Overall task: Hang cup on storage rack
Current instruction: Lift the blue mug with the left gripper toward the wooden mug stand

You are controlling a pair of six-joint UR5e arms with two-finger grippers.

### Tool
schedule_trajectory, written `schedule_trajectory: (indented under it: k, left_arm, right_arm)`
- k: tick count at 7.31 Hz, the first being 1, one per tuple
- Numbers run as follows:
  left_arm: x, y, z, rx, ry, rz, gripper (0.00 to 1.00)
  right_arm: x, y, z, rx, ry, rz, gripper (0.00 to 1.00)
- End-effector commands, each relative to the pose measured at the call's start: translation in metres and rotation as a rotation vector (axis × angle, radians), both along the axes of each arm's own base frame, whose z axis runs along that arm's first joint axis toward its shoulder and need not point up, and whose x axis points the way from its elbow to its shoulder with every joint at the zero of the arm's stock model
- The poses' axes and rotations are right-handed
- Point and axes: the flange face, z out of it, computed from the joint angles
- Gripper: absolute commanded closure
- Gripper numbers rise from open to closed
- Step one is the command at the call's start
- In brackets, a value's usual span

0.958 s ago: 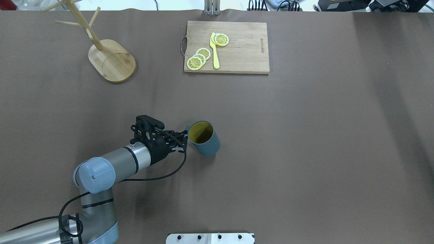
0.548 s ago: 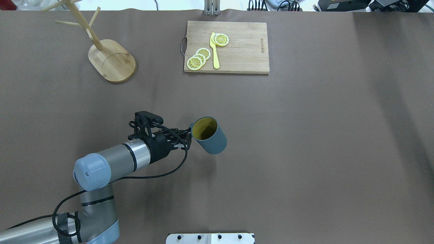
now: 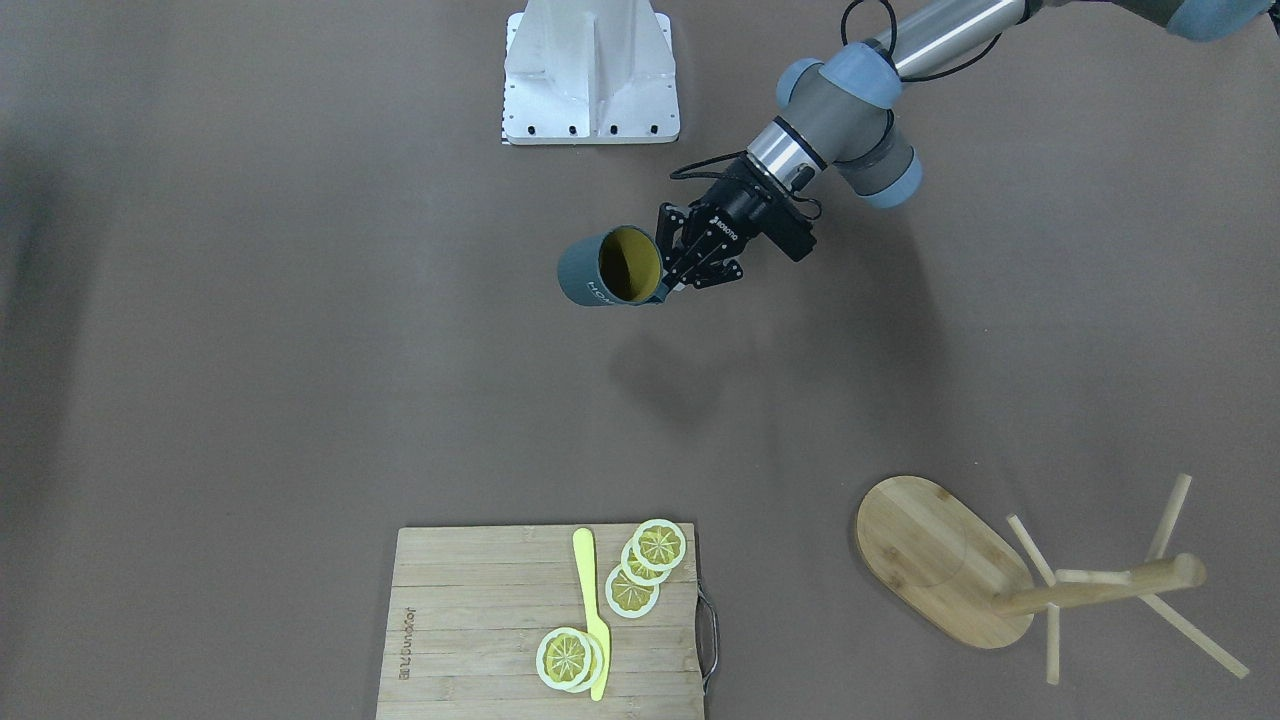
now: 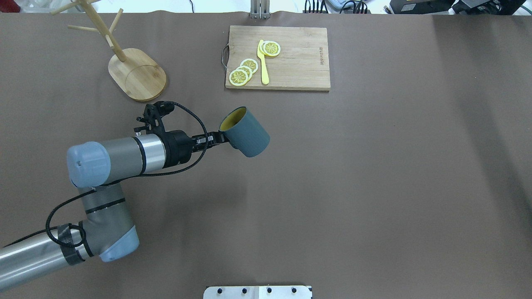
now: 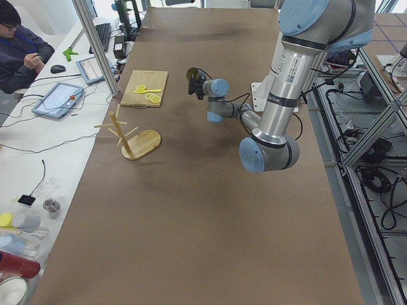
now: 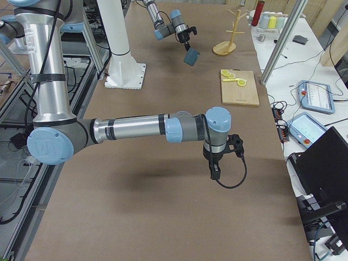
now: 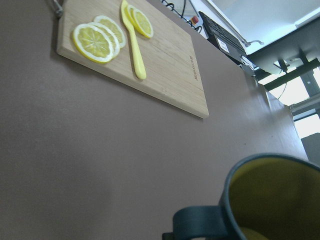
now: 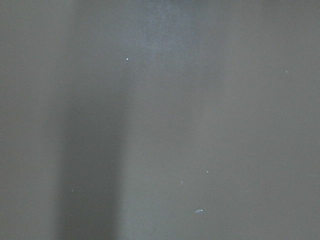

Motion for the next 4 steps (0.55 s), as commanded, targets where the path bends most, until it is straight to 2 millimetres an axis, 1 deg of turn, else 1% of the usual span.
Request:
schedule_trajectory:
  k: [1, 3, 4]
  left_arm:
    - [-0.034, -0.032, -0.002, -0.314, 0.172, 0.036, 1.0]
    - [-0.058, -0.053, 0.006, -0.508, 0.366, 0.09, 1.0]
    - [-0.076, -0.069, 0.025, -0.572, 0.472, 0.094, 1.0]
  right_arm:
    - [-0.001, 0.0, -0.002, 0.003, -0.001, -0.001, 0.0]
    - [0.0, 0.0, -0.002, 0.005, 0.001, -0.001, 0.0]
    - [0.0, -0.001, -0.004, 0.008, 0.001, 0.001, 0.0]
